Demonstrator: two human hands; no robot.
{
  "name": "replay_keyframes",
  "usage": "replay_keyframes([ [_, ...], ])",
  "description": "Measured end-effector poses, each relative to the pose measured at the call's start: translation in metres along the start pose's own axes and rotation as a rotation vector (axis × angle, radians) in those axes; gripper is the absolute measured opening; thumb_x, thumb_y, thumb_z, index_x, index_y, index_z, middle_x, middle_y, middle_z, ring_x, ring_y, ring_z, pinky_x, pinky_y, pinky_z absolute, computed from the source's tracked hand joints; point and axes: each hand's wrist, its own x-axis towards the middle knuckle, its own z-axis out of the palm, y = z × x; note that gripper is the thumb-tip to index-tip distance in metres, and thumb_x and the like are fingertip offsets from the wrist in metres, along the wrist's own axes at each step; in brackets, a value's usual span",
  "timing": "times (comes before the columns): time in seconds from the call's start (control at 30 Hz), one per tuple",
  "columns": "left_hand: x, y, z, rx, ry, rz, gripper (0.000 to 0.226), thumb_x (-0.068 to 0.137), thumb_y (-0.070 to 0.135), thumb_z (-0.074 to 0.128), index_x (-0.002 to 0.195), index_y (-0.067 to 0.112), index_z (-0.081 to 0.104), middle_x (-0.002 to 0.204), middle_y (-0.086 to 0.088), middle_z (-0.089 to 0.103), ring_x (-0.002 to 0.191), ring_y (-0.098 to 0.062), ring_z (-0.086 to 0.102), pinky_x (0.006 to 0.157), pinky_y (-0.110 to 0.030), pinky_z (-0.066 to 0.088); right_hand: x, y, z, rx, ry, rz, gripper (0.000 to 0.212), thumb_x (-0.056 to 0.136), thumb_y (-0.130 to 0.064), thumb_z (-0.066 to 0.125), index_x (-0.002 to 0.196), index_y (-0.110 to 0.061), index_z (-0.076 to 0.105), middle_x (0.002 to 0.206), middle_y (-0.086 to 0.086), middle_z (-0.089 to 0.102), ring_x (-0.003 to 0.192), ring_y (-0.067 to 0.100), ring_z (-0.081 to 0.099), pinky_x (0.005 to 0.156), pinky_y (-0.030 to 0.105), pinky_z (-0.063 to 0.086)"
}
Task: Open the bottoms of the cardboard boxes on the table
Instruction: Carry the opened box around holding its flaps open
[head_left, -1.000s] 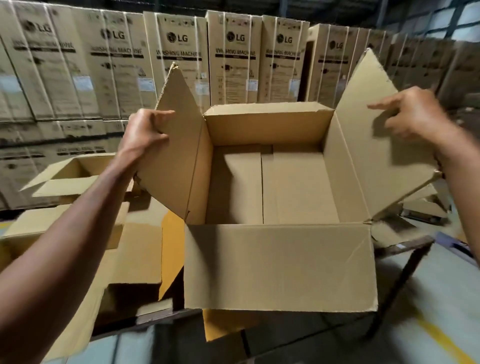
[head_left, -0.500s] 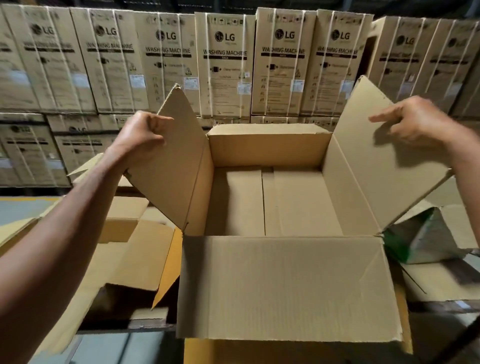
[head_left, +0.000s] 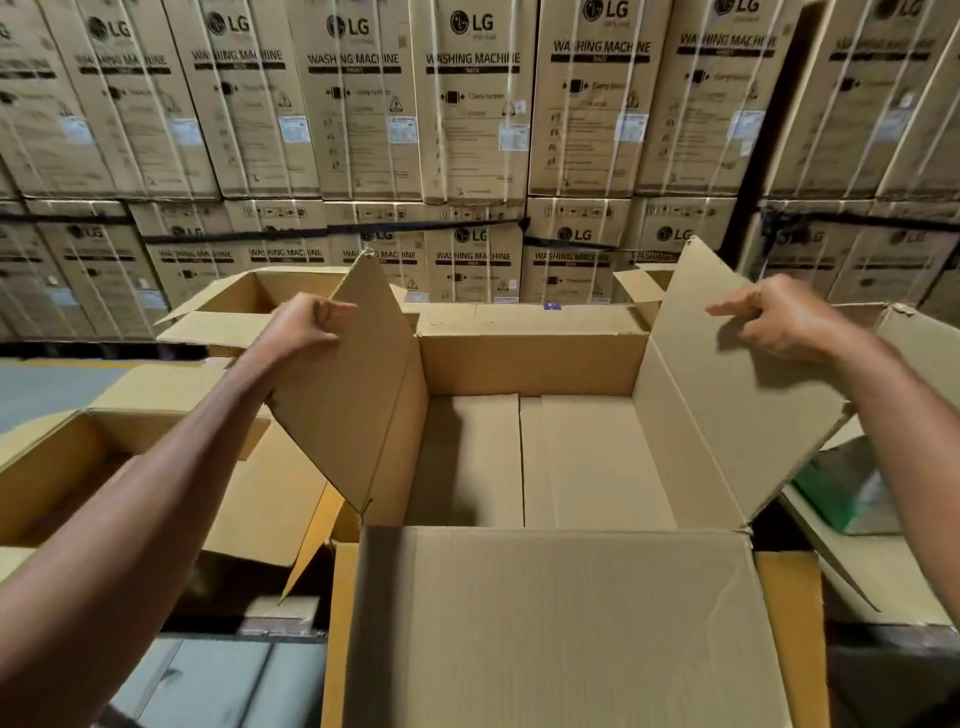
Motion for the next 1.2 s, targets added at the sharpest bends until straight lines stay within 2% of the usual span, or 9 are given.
replay_keyframes([
  [0.07,0.001,-0.003,0.013,-0.025,-0.036,-0.017,0.056,0.077,-0.017,0.068,0.13,0.001,0.062,0.134,-0.013,0.062,0.123,-0.025,0.06,0.104,-0.036,0.048,0.006,0.014,0.015,0.02,-0.026,0.01,0.056,0.084,0.017,0.054,0.13,-0.013,0.066,0.131,0.002,0.066,0.128,0.019,0.056,0.114,0.033,0.038],
  [0.17,0.002,-0.012,0.03,-0.006,-0.078,-0.053,0.061,0.076,-0.017,0.066,0.133,0.004,0.06,0.134,-0.015,0.062,0.123,-0.027,0.06,0.106,-0.037,0.047,0.016,0.031,0.035,0.036,-0.063,0.015,0.058,0.083,0.019,0.053,0.129,-0.013,0.066,0.133,0.001,0.065,0.13,0.019,0.055,0.115,0.036,0.037],
  [0.3,0.01,-0.017,0.04,0.01,-0.098,-0.068,0.058,0.077,-0.016,0.065,0.132,0.003,0.061,0.139,-0.012,0.059,0.126,-0.027,0.058,0.108,-0.041,0.046,0.032,0.042,0.046,0.073,-0.105,0.036,0.058,0.083,0.019,0.052,0.129,-0.012,0.066,0.132,0.001,0.066,0.129,0.018,0.056,0.116,0.038,0.038],
  [0.47,0.018,-0.018,0.047,0.041,-0.125,-0.083,0.055,0.081,-0.014,0.065,0.133,0.0,0.06,0.14,-0.014,0.058,0.124,-0.031,0.059,0.102,-0.04,0.048,0.041,0.037,0.058,0.08,-0.121,0.03,0.055,0.083,0.018,0.053,0.13,-0.01,0.065,0.135,0.001,0.064,0.132,0.02,0.053,0.116,0.04,0.038],
  [0.63,0.021,-0.027,0.06,0.056,-0.169,-0.096,0.053,0.083,-0.011,0.068,0.134,0.0,0.058,0.14,-0.017,0.057,0.124,-0.034,0.059,0.099,-0.041,0.048,0.041,0.043,0.074,0.071,-0.16,0.049,0.055,0.084,0.016,0.055,0.132,-0.01,0.064,0.139,0.003,0.061,0.132,0.022,0.052,0.112,0.034,0.039],
  [0.77,0.011,-0.041,0.078,0.037,-0.165,-0.143,0.05,0.083,-0.013,0.066,0.132,-0.001,0.059,0.14,-0.017,0.057,0.127,-0.032,0.057,0.103,-0.039,0.047,0.033,0.057,0.095,0.083,-0.155,0.082,0.056,0.085,0.018,0.051,0.132,-0.009,0.064,0.135,0.008,0.063,0.129,0.023,0.055,0.106,0.025,0.036],
  [0.9,0.001,-0.057,0.087,0.055,-0.154,-0.138,0.055,0.082,-0.015,0.067,0.134,0.001,0.058,0.137,-0.019,0.059,0.124,-0.034,0.059,0.101,-0.04,0.048,0.031,0.075,0.109,0.113,-0.127,0.106,0.059,0.085,0.019,0.051,0.132,-0.012,0.064,0.139,0.005,0.061,0.136,0.022,0.049,0.115,0.031,0.031],
  [1.0,0.0,-0.066,0.089,0.067,-0.154,-0.114,0.059,0.08,-0.015,0.068,0.135,0.004,0.057,0.136,-0.02,0.06,0.123,-0.034,0.06,0.099,-0.042,0.05,0.033,0.081,0.112,0.113,-0.108,0.109,0.06,0.084,0.019,0.051,0.132,-0.014,0.065,0.136,0.002,0.063,0.134,0.02,0.051,0.114,0.028,0.03],
  [1.2,0.0,-0.068,0.091,0.064,-0.176,-0.091,0.064,0.082,-0.015,0.067,0.141,0.005,0.052,0.14,-0.019,0.056,0.129,-0.034,0.056,0.104,-0.042,0.047,0.036,0.089,0.117,0.07,-0.102,0.102,0.06,0.084,0.018,0.051,0.133,-0.015,0.065,0.139,0.002,0.061,0.137,0.022,0.048,0.117,0.032,0.032],
])
